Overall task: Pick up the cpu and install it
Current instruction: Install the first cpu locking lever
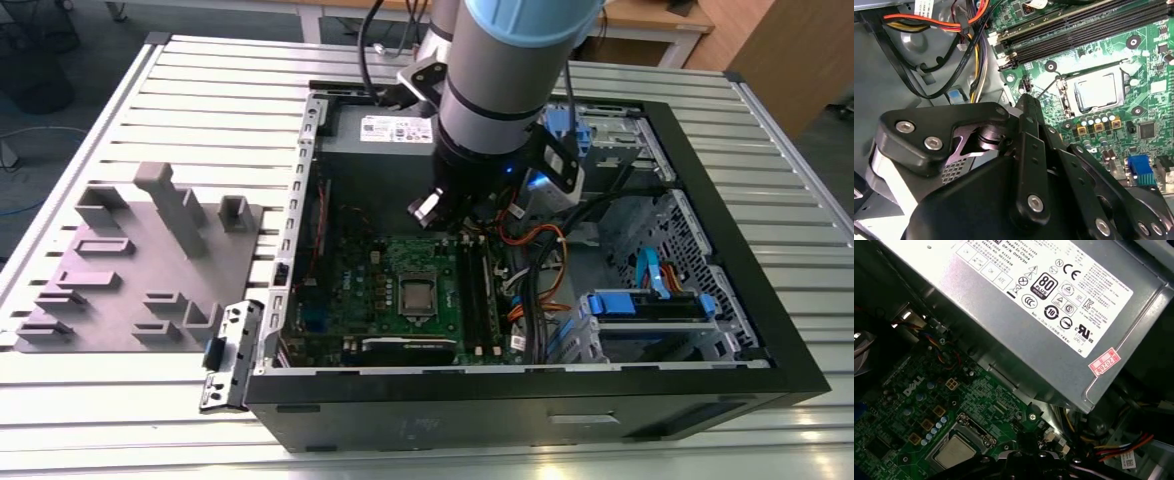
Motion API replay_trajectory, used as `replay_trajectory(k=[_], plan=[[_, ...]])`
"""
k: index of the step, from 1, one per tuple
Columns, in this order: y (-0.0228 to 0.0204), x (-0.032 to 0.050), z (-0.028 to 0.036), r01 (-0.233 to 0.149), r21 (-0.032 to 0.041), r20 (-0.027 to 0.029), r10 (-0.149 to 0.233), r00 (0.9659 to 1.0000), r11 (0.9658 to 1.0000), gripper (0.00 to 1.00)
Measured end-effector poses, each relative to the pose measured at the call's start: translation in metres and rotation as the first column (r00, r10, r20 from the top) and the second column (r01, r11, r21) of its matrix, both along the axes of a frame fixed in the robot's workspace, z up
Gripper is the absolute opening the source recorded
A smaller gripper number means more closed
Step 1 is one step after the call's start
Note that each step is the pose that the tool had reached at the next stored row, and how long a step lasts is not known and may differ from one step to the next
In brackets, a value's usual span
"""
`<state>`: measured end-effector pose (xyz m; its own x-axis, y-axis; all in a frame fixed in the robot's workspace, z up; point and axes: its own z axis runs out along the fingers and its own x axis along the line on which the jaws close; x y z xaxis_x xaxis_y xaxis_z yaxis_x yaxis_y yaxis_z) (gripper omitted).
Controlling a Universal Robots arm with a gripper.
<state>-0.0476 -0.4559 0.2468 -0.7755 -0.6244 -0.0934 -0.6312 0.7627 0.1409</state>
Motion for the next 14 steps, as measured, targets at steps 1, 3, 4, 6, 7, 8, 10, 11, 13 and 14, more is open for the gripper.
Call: replay_trajectory(k=[1, 3, 4, 6, 7, 8, 10, 11, 13, 14], plan=[[0.0001, 0.0005, -0.0001, -0.005, 0.0000, 0.0000, 0.005, 1.0000, 1.0000, 0.11], [0.0003, 0.0013, -0.0004, -0.015, -0.0001, -0.0001, 0.015, 0.9999, 0.9999, 0.11], [0.0003, 0.0017, -0.0005, -0.020, -0.0002, -0.0001, 0.020, 0.9998, 0.9998, 0.11], [0.0004, 0.0024, -0.0008, -0.032, -0.0002, -0.0001, 0.032, 0.9995, 0.9995, 0.11], [0.0005, 0.0028, -0.0010, -0.038, -0.0004, -0.0001, 0.038, 0.9993, 0.9993, 0.11], [0.0005, 0.0031, -0.0013, -0.044, -0.0003, -0.0001, 0.044, 0.9990, 0.9990, 0.11], [0.0005, 0.0037, -0.0019, -0.058, -0.0001, -0.0001, 0.058, 0.9983, 0.9983, 0.11], [0.0005, 0.0040, -0.0022, -0.065, -0.0002, -0.0001, 0.065, 0.9979, 0.9979, 0.11], [0.0009, 0.0047, -0.0025, -0.076, -0.0001, 0.0000, 0.076, 0.9971, 0.9971, 0.11], [0.0013, 0.0050, -0.0026, -0.079, -0.0002, 0.0000, 0.079, 0.9969, 0.9969, 0.11]])
